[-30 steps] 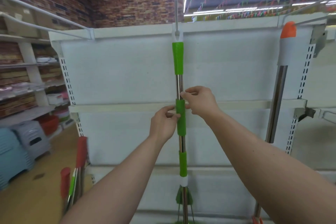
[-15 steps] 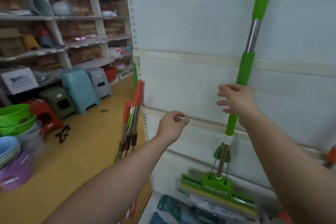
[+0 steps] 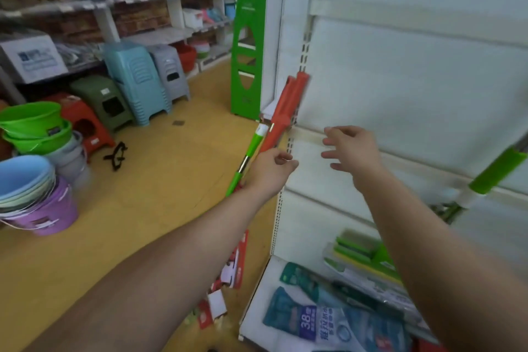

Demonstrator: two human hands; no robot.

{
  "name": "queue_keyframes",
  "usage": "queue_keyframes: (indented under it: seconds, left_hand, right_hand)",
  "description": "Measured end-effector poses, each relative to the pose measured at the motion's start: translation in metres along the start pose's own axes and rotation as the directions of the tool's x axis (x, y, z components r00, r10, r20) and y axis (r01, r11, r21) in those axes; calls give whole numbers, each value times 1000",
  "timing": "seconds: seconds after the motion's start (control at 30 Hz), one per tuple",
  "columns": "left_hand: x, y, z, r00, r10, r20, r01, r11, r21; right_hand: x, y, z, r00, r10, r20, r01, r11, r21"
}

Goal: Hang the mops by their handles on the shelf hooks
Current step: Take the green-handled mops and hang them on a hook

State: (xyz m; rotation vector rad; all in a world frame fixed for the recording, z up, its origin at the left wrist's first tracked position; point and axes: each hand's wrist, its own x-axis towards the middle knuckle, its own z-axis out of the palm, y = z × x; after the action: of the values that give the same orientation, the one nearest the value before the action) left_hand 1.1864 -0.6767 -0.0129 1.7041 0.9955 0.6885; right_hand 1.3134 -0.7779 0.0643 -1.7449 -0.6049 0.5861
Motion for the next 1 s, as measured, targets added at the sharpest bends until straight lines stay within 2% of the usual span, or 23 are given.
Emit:
queue_keyframes:
  seconds: [0.17,0.33,0.47,0.57,0.67,1.0]
  left_hand:
    - [52,-34,-61,998,-27,52,24,998,53]
    - [91,-59,-97,993,-64,96,56,995,83]
    - [115,-79,-115,986,-124,113,116,991,73]
    - [133,-97,-127,982,-158,108,149,985,81]
    - [148,-113,-133,972,-198,125,189,979,76]
    - [204,-158,-132,951,-253,175,241,966,89]
  right_hand:
    - [7,29,93,989,133,-59,-134,991,-10]
    - [7,46,155,964,263,-36,-264,963,-50]
    - [17,41,198,961,276,22,-276,961,-1]
    - [32,44,231,971,238,20,-237,969,-65]
    - [52,44,259,960,278,8,-278,960,-11]
    - [134,39,305,921,353,-167,-363,931,-34]
